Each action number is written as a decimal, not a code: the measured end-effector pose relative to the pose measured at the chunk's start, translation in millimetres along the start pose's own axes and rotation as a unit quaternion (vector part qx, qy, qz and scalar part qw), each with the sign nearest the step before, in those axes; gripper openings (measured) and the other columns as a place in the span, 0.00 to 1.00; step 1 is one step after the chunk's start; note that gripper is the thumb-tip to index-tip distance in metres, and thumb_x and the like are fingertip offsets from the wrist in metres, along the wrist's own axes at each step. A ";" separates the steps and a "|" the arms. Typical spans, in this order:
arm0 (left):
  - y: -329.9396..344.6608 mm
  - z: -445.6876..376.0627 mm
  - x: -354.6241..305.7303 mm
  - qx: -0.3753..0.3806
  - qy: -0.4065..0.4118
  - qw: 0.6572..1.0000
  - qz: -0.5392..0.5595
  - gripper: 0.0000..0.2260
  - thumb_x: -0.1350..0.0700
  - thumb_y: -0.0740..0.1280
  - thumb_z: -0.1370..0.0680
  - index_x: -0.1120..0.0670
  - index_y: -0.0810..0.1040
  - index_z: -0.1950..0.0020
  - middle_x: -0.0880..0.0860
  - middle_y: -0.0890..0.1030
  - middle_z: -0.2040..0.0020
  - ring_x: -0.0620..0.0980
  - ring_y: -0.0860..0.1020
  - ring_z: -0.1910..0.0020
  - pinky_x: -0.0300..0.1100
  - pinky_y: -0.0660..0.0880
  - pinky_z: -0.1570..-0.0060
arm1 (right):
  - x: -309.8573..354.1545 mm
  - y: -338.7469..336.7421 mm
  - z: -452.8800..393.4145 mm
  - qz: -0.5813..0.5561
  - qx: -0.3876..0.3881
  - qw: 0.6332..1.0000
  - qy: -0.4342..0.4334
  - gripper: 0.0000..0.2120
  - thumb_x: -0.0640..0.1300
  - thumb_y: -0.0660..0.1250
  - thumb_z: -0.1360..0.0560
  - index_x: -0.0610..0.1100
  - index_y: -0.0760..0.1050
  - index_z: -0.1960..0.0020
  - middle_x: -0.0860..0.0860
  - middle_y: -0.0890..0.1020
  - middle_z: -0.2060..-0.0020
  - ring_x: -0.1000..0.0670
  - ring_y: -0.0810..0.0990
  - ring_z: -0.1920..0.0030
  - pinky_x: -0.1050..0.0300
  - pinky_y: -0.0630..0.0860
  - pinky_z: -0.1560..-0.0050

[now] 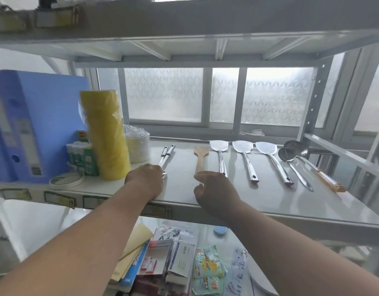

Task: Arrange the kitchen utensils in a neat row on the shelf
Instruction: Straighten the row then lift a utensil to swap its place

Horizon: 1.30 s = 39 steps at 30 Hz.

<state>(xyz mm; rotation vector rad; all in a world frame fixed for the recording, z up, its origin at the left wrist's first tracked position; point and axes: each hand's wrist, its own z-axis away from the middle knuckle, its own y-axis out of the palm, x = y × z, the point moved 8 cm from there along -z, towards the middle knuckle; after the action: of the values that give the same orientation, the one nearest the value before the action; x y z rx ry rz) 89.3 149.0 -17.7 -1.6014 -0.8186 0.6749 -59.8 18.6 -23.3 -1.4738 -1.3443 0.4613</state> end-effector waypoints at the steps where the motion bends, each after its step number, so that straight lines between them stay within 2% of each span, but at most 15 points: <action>1: -2.7 4.9 0.2 -0.008 -0.008 1.000 -0.013 0.16 0.48 0.56 0.14 0.49 0.79 0.34 0.54 0.80 0.39 0.58 0.79 0.39 0.51 0.77 0.50 | 1.1 -1.8 4.9 -0.005 0.001 1.000 -0.003 0.14 0.43 0.59 0.29 0.39 0.79 0.51 0.50 0.83 0.49 0.45 0.81 0.49 0.48 0.78 0.46; 3: -5.4 11.6 -0.9 -0.008 -0.022 1.000 -0.017 0.16 0.48 0.55 0.14 0.51 0.77 0.33 0.55 0.79 0.36 0.59 0.79 0.36 0.53 0.78 0.47 | 1.0 -6.2 13.8 -0.018 -0.002 1.000 -0.005 0.16 0.42 0.60 0.28 0.37 0.79 0.46 0.49 0.84 0.45 0.45 0.80 0.44 0.48 0.77 0.41; 6: -3.9 15.8 -4.2 0.013 -0.030 0.999 -0.018 0.18 0.45 0.55 0.14 0.51 0.77 0.31 0.54 0.78 0.35 0.57 0.78 0.35 0.53 0.77 0.42 | -0.5 -13.3 25.1 -0.022 -0.008 1.000 -0.012 0.15 0.40 0.62 0.28 0.35 0.79 0.46 0.47 0.84 0.45 0.44 0.80 0.43 0.47 0.76 0.41; 11: -13.8 20.5 -19.5 -0.003 0.002 0.999 -0.039 0.20 0.40 0.56 0.15 0.49 0.79 0.34 0.54 0.79 0.35 0.57 0.79 0.37 0.50 0.73 0.47 | -10.8 -20.3 36.9 -0.019 0.003 1.000 -0.009 0.18 0.42 0.60 0.29 0.35 0.79 0.44 0.45 0.84 0.44 0.44 0.80 0.41 0.48 0.76 0.40; 15: -22.7 28.4 -30.5 -0.026 0.008 1.000 -0.010 0.17 0.47 0.58 0.18 0.54 0.79 0.38 0.56 0.80 0.38 0.60 0.80 0.41 0.53 0.78 0.43 | -13.9 -26.3 42.3 -0.033 0.003 0.999 -0.016 0.19 0.41 0.62 0.27 0.40 0.80 0.38 0.49 0.82 0.36 0.48 0.76 0.33 0.56 0.71 0.32; 19: -30.3 31.3 -39.5 -0.079 0.020 0.995 -0.051 0.14 0.58 0.64 0.20 0.55 0.80 0.35 0.56 0.83 0.42 0.61 0.83 0.44 0.51 0.77 0.51 | -17.9 -27.2 45.0 -0.046 0.012 0.999 -0.008 0.23 0.42 0.62 0.25 0.44 0.78 0.31 0.50 0.78 0.31 0.50 0.73 0.29 0.60 0.65 0.28; 21: -32.8 29.3 -40.6 -0.101 0.024 0.993 -0.058 0.13 0.59 0.65 0.20 0.53 0.81 0.36 0.55 0.84 0.44 0.60 0.84 0.46 0.51 0.79 0.51 | -20.2 -26.3 45.2 -0.051 0.014 0.999 -0.004 0.24 0.42 0.62 0.25 0.45 0.77 0.30 0.50 0.78 0.30 0.51 0.72 0.28 0.60 0.64 0.28; 24: -27.8 20.4 -34.0 -0.086 0.013 0.996 0.037 0.11 0.49 0.66 0.17 0.52 0.85 0.43 0.56 0.84 0.46 0.60 0.83 0.47 0.51 0.81 0.48 | -22.3 -25.4 44.5 -0.055 0.013 0.998 -0.004 0.24 0.43 0.62 0.25 0.45 0.77 0.30 0.50 0.77 0.30 0.51 0.72 0.28 0.60 0.64 0.27; 26: -30.4 17.4 -25.3 -0.110 -0.010 0.982 0.150 0.12 0.49 0.66 0.17 0.52 0.87 0.45 0.58 0.85 0.48 0.61 0.82 0.49 0.50 0.80 0.50 | -24.4 -25.3 43.6 -0.061 0.014 0.998 0.001 0.24 0.43 0.62 0.25 0.46 0.76 0.29 0.51 0.77 0.30 0.52 0.71 0.28 0.61 0.63 0.27; 29: -58.9 26.0 -5.1 -0.262 -0.048 0.917 0.299 0.11 0.52 0.67 0.17 0.54 0.88 0.48 0.59 0.87 0.53 0.63 0.83 0.51 0.50 0.79 0.52 | -24.9 -27.8 44.6 -0.074 0.007 0.997 -0.001 0.24 0.43 0.62 0.25 0.47 0.76 0.29 0.51 0.77 0.30 0.53 0.72 0.28 0.63 0.62 0.28; 31: -75.8 31.5 1.0 -0.307 -0.045 0.864 0.396 0.10 0.54 0.68 0.18 0.55 0.88 0.52 0.58 0.88 0.56 0.62 0.84 0.55 0.49 0.80 0.52 | -22.8 -32.2 46.3 -0.078 -0.002 0.997 -0.024 0.25 0.41 0.62 0.25 0.47 0.76 0.29 0.52 0.77 0.30 0.53 0.72 0.29 0.66 0.62 0.30; 33: -83.0 31.9 2.4 -0.278 -0.046 0.776 0.564 0.09 0.57 0.70 0.19 0.52 0.86 0.58 0.55 0.88 0.59 0.60 0.87 0.57 0.51 0.85 0.53 | -24.4 -40.2 45.7 -0.080 -0.023 0.995 -0.048 0.27 0.40 0.62 0.25 0.47 0.73 0.27 0.52 0.76 0.29 0.52 0.73 0.30 0.65 0.64 0.30; 35: -80.7 31.0 -5.9 -0.201 -0.055 0.672 0.711 0.07 0.61 0.73 0.20 0.52 0.85 0.57 0.55 0.88 0.60 0.59 0.89 0.57 0.54 0.86 0.56 | -31.0 -54.5 39.9 -0.071 -0.065 0.994 -0.060 0.30 0.41 0.62 0.26 0.48 0.68 0.23 0.52 0.71 0.25 0.51 0.70 0.27 0.55 0.66 0.27; 37: -83.2 33.8 -21.4 -0.141 -0.037 0.624 0.768 0.02 0.64 0.74 0.21 0.58 0.85 0.50 0.58 0.89 0.58 0.59 0.89 0.57 0.53 0.86 0.58 | -39.0 -72.1 31.5 -0.003 -0.123 0.990 -0.069 0.34 0.42 0.65 0.25 0.49 0.61 0.20 0.49 0.64 0.21 0.47 0.64 0.24 0.50 0.61 0.23; 39: -86.6 37.1 -37.3 -0.093 -0.015 0.598 0.796 0.11 0.66 0.74 0.21 0.61 0.81 0.40 0.60 0.88 0.56 0.58 0.89 0.58 0.51 0.86 0.59 | -48.0 -92.7 25.7 0.088 -0.182 0.978 -0.058 0.40 0.44 0.68 0.26 0.50 0.53 0.18 0.47 0.57 0.19 0.41 0.62 0.24 0.43 0.62 0.25</action>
<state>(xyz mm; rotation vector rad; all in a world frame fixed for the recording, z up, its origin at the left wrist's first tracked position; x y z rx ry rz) 25.0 149.1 60.8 -2.2480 0.9168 1.8510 -140.5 -29.1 29.4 -1.9021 -1.4519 0.4351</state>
